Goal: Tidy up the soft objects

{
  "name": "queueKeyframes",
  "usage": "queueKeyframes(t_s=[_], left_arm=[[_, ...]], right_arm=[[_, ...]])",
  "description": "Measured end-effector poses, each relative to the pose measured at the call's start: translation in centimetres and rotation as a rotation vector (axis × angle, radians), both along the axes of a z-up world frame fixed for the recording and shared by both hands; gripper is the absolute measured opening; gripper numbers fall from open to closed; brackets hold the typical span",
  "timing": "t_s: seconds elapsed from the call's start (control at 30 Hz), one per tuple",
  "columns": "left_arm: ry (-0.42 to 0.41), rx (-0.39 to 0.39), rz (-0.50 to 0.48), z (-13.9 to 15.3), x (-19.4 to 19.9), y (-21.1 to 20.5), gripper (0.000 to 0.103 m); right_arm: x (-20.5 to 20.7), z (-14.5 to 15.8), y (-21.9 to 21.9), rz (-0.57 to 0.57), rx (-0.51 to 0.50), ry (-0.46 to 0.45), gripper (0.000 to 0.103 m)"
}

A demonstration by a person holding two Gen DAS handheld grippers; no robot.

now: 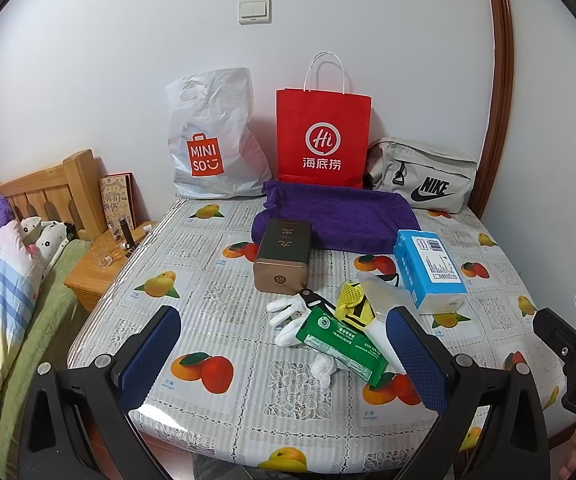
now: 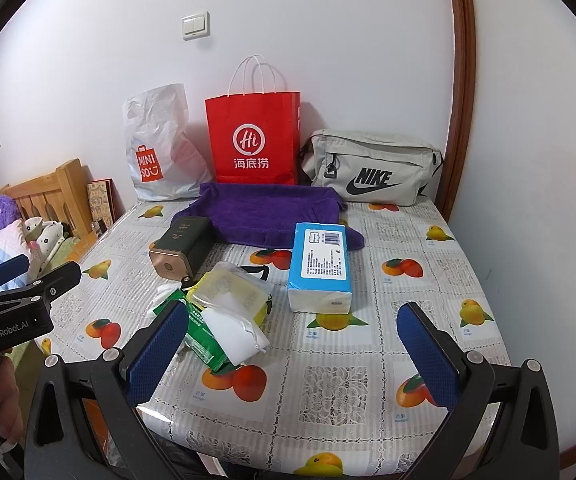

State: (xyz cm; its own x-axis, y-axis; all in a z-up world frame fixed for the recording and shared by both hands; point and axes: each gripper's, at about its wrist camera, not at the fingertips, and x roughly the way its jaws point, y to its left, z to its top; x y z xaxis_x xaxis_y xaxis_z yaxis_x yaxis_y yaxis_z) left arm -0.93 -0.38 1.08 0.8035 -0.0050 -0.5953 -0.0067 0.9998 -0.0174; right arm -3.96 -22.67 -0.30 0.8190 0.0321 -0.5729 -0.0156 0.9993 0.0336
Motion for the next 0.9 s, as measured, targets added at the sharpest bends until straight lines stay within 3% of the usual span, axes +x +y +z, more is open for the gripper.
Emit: queueKeyframes(t_s=[0.9], left_arm=[[-0.002,0.003,-0.002,-0.01,0.03,0.00,0.103]], right_arm=[[-0.34,-0.05,0.27,0.004,-0.007,-0.004,0.102]])
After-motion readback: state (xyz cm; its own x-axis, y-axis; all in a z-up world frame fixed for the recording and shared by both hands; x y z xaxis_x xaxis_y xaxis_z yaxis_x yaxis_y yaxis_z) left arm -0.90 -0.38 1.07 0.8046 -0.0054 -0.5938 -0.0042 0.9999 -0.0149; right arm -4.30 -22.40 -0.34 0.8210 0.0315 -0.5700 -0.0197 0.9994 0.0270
